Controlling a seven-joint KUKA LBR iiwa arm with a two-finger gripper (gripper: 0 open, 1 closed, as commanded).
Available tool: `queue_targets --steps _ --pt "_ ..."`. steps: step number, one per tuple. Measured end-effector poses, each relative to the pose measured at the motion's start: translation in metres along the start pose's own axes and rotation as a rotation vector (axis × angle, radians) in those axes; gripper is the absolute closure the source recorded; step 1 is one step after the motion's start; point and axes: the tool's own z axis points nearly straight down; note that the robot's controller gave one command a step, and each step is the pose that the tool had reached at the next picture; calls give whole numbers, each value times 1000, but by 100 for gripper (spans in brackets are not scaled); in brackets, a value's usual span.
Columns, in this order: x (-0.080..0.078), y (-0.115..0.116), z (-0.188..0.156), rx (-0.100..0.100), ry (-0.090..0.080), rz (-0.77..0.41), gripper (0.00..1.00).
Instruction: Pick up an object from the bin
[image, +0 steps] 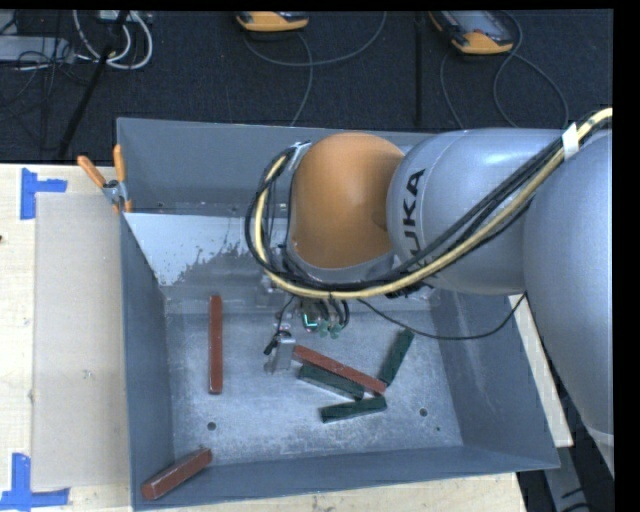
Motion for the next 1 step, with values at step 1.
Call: queue_targets --steps 1 --pt "-22 -54 102 2 -2 -28 0"
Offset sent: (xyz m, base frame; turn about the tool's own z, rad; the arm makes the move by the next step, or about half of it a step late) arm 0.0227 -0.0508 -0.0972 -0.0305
